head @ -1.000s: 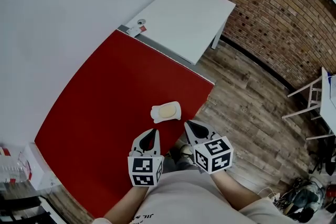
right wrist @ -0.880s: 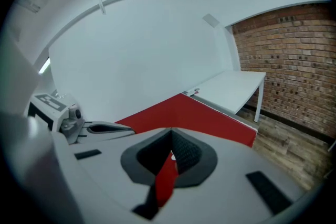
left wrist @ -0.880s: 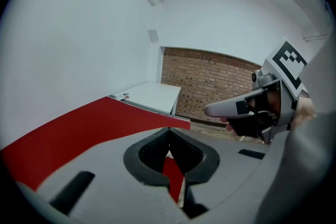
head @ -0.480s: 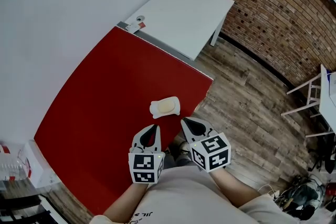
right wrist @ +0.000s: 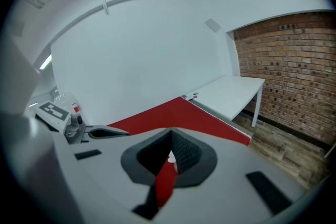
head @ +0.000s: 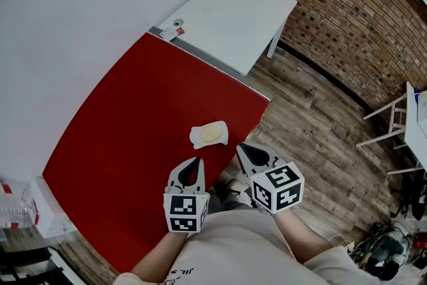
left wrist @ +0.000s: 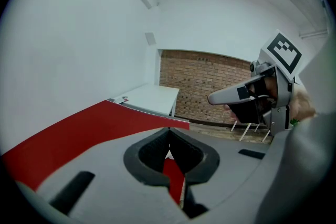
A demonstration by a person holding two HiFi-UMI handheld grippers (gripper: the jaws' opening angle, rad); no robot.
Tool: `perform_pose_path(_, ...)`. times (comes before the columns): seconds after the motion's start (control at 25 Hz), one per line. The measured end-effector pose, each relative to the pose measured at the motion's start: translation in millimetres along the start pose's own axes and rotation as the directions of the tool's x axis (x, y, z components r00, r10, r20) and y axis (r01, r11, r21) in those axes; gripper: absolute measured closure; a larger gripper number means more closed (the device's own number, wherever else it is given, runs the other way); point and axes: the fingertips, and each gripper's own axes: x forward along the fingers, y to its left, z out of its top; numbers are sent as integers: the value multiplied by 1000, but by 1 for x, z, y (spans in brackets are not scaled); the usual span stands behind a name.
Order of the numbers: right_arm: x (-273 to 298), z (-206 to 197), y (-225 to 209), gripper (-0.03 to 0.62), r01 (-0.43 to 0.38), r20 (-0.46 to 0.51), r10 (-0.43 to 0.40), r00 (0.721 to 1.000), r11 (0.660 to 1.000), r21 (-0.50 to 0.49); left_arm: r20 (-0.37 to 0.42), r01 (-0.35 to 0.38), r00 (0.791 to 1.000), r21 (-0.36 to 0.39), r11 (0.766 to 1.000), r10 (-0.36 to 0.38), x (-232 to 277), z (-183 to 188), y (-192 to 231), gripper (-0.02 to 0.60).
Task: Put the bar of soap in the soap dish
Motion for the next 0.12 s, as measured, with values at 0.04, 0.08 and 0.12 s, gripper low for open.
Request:
perform_pose_path(0.04, -1, 0, 0, 591, 2, 2, -2, 1000, 1000, 1, 0, 1, 1000, 0, 1000, -1, -1, -1, 0, 574)
perform_pose_path(0.08, -2, 0, 0, 591, 4, 4, -4, 1000, 1000, 2, 0, 2, 1000, 0, 1000, -2, -1, -1, -1, 574)
perform_pose_path(0.12, -2, 0, 1, 591, 5, 6, -5, 1000, 1000, 2, 0, 2, 1000, 1, 1000, -2, -2, -1, -1, 574)
